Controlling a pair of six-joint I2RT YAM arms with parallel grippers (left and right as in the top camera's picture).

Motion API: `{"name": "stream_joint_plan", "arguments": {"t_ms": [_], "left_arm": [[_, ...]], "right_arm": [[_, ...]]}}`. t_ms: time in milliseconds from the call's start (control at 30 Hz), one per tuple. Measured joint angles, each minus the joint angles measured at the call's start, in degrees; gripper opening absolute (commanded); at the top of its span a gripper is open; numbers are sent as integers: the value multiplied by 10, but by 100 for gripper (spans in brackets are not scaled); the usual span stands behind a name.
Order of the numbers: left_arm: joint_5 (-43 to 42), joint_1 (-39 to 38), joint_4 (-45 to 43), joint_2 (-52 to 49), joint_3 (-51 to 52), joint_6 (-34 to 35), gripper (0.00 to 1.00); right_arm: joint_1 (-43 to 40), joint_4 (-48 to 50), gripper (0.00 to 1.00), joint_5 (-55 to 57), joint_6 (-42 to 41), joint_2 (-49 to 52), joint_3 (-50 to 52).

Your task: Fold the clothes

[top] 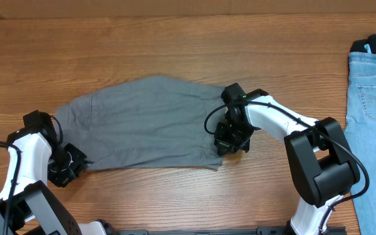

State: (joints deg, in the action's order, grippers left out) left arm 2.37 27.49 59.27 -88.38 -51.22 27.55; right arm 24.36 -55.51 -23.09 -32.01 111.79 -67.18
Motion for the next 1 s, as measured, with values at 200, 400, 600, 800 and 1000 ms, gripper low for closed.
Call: {"name": "stream_joint_plan", "arguments": {"t_ms": [200, 400, 600, 800, 1000], "left_arm": [[-34, 0, 10, 0, 0, -10, 4], [-53, 0, 21, 54, -2, -32, 4], [-56, 0, -9, 137, -12, -42, 4], [-53, 0, -36, 108, -13, -42, 4], [-36, 0, -55, 28, -13, -52, 4]], "right_arm": [[0, 2, 4, 0, -7, -1, 1], [2, -6, 4, 27, -48, -4, 1], [-19, -23, 4, 51, -63, -6, 1], [-78, -26, 4, 59, -68, -6, 1], [-118, -26, 4, 62, -68, -7, 1]]}}
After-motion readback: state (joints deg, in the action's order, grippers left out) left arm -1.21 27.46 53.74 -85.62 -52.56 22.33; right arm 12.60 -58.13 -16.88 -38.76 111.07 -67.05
